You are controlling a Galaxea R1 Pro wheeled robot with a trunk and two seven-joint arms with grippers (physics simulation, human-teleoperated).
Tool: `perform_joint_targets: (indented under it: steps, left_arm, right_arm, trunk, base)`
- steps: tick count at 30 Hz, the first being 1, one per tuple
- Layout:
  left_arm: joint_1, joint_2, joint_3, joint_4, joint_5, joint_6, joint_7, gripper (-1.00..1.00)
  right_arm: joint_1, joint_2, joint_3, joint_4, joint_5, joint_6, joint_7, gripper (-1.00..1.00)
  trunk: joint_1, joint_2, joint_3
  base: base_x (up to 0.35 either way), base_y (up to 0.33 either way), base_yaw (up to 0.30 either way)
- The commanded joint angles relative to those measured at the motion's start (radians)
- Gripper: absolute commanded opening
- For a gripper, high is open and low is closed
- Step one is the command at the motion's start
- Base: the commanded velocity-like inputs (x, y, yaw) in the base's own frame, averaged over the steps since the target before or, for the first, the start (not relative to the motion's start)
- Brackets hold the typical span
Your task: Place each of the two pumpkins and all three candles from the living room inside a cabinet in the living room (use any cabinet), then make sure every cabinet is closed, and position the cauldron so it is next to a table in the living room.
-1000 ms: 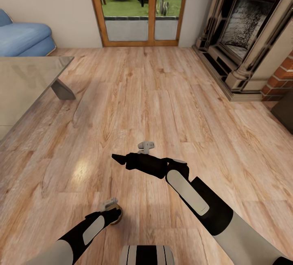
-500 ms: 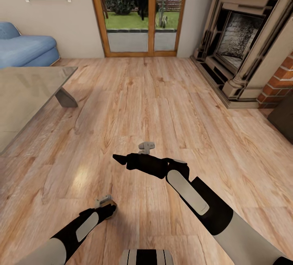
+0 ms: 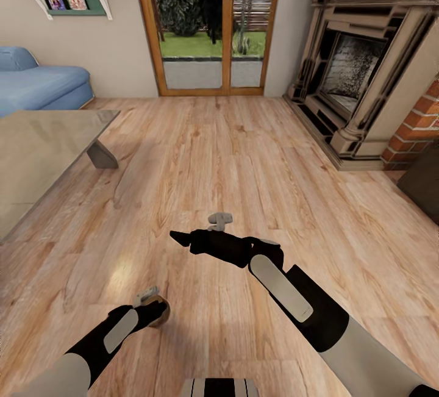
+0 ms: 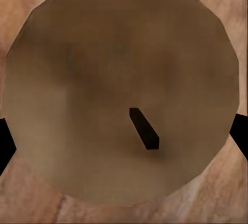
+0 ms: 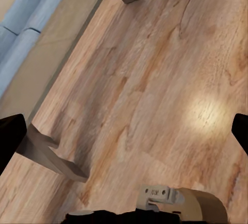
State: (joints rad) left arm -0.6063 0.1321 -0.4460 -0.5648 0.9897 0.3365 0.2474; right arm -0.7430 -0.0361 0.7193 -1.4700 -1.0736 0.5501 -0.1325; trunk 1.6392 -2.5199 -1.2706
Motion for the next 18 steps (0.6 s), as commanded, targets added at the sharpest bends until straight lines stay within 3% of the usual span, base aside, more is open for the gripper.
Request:
perform_joint_targets:
  steps: [1, 9, 13, 14, 18]
  left_arm:
    - [0.000, 0.010, -0.007, -0.012, 0.015, 0.013, 0.010, -1.00]
    - [0.000, 0.035, -0.005, -0.041, 0.015, 0.070, 0.012, -1.00]
    - [0.000, 0.055, 0.066, -0.078, 0.014, 0.169, 0.012, -1.00]
    - [0.000, 0.058, 0.110, -0.085, 0.007, 0.215, 0.012, -1.00]
    - [0.000, 0.059, 0.127, -0.087, 0.004, 0.231, 0.012, -1.00]
  right_arm:
    - [-0.001, 0.000, 0.002, -0.001, -0.009, 0.003, -0.011, 1.00]
    - [-0.001, 0.001, 0.001, 0.050, -0.006, -0.003, -0.016, 1.00]
    - [-0.001, 0.001, -0.034, 0.064, -0.007, -0.001, -0.072, 1.00]
    - [-0.001, 0.001, -0.052, 0.058, -0.010, -0.002, -0.147, 1.00]
    - [-0.001, 0.001, -0.059, 0.058, -0.011, -0.004, -0.182, 1.00]
  trunk:
    - [-0.001, 0.000, 0.003]
    - [-0.004, 0.002, 0.034]
    - [-0.006, 0.003, 0.049]
    - [-0.007, 0.003, 0.053]
    - [-0.008, 0.004, 0.069]
  base:
    - [-0.215, 0.000, 0.000]
    - [-0.154, 0.000, 0.000]
    - [-0.009, 0.000, 0.000]
    - [0.000, 0.000, 0.000]
    - [-0.010, 0.000, 0.000]
